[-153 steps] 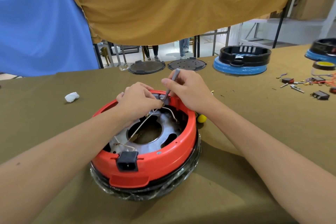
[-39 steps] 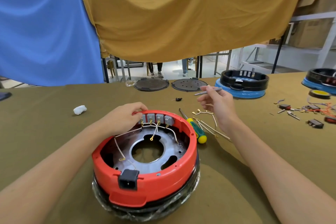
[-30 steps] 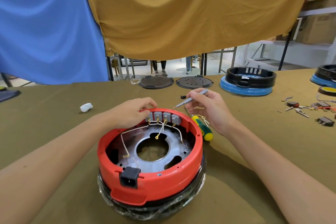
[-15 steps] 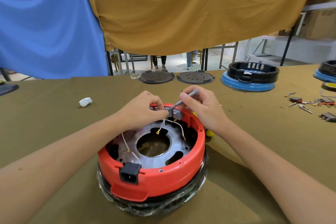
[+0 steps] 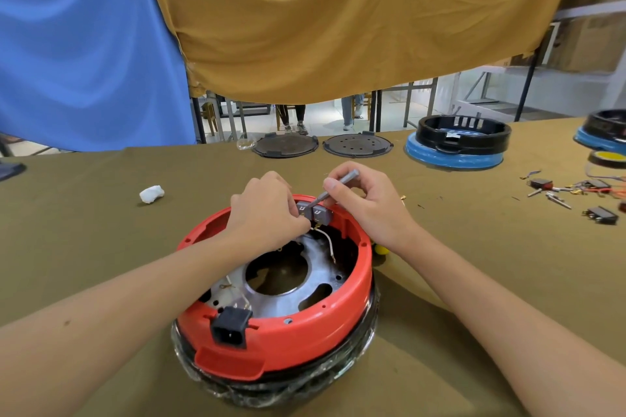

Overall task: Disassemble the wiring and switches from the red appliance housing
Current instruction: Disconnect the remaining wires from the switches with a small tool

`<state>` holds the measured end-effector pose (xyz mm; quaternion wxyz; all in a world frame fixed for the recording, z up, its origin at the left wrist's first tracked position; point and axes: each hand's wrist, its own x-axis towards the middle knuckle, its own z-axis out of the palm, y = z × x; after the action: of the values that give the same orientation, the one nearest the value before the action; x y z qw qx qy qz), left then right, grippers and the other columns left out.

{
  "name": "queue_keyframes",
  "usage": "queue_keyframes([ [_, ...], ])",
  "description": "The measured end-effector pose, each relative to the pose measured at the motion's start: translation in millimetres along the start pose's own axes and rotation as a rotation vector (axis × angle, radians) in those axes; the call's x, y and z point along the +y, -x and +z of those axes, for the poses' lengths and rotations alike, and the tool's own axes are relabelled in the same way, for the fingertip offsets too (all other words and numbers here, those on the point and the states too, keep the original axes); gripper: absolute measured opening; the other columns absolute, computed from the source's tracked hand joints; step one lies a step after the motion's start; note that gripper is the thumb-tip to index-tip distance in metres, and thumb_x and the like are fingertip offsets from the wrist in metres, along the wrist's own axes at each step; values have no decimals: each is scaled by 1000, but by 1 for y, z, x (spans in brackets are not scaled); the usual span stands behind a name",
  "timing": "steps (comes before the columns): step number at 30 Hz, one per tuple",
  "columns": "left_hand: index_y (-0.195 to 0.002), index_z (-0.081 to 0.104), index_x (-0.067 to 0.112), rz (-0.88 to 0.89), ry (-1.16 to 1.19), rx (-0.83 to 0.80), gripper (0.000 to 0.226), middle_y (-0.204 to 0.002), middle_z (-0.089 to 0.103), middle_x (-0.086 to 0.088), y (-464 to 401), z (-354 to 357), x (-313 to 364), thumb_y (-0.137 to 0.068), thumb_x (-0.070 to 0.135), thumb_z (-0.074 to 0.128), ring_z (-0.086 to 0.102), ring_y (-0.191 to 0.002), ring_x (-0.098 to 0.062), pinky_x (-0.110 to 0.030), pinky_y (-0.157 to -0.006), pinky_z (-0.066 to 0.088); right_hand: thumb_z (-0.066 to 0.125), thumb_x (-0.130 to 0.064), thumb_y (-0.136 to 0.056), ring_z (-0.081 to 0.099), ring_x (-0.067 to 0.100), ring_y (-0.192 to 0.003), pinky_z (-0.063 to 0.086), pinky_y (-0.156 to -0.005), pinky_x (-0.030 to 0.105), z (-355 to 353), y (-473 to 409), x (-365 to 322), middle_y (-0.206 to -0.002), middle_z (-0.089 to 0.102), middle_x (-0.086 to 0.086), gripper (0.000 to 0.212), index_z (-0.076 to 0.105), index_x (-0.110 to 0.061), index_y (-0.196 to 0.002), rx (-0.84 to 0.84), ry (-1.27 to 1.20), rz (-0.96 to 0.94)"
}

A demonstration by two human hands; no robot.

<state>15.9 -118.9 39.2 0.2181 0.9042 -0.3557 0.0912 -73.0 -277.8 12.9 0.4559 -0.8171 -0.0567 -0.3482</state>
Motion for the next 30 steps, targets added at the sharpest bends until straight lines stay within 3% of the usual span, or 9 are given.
queue_keyframes([
  [4,-59,69,24,8,34,-4,17,-113,56,16,-4,4,-6,-74,31,73,53,-105,-11,-46,-94,41,61,-22,-98,68,9,-68,52,-64,19,0,0,0,-81,69,-3,14,64,-10,-91,-11,50,-31],
  [8,-57,70,24,14,60,3,18,-105,54,22,-5,6,-11,-73,33,72,50,-100,-3,-41,-91,36,61,-26,-98,68,25,-71,56,-64,40,1,0,-1,-79,68,-3,13,64,-15,-91,-10,99,-16],
  [9,-57,70,24,13,61,1,19,-103,55,22,-6,6,-12,-73,33,72,49,-98,-3,-41,-90,35,61,-26,-98,68,25,-71,56,-63,40,0,0,-1,-79,68,-5,13,65,-15,-92,-7,101,-14],
  [12,-57,70,25,15,72,-15,19,-101,56,24,-6,6,-13,-73,34,71,50,-95,-4,-41,-90,36,61,-21,-99,65,5,-67,50,-63,19,1,1,-4,-75,67,-14,13,65,-11,-91,-14,96,-24],
  [13,-57,70,26,20,82,-24,19,-102,56,25,-6,5,-14,-73,34,71,51,-96,-4,-41,-90,36,61,-20,-98,65,3,-68,49,-65,18,0,1,-6,-74,68,-14,14,65,-10,-91,-14,94,-19],
  [17,-54,65,30,77,145,-68,21,-104,58,26,-4,3,-16,-74,33,73,54,-96,-4,-43,-94,37,62,-21,-98,71,20,-76,58,-73,46,-1,-1,-11,-78,72,3,16,66,-8,-90,16,49,16],
  [19,-54,64,32,109,176,-71,22,-104,59,26,-3,3,-18,-74,33,74,55,-95,-3,-45,-97,39,62,-23,-98,70,19,-73,57,-72,45,1,-1,-11,-76,72,2,17,65,-10,-88,19,77,-6],
  [23,-54,64,32,128,196,-55,23,-102,59,26,-2,5,-20,-74,33,74,54,-93,0,-47,-97,39,60,-27,-99,68,11,-69,52,-62,26,3,1,-12,-71,68,-8,18,64,-14,-86,8,165,-63],
  [30,-52,61,32,134,200,-41,26,-102,58,26,-2,7,-20,-75,32,73,52,-88,-1,-46,-96,39,60,-32,-99,67,16,-59,53,-57,45,1,1,-16,-71,69,-3,20,65,-15,-88,-72,246,-102],
])
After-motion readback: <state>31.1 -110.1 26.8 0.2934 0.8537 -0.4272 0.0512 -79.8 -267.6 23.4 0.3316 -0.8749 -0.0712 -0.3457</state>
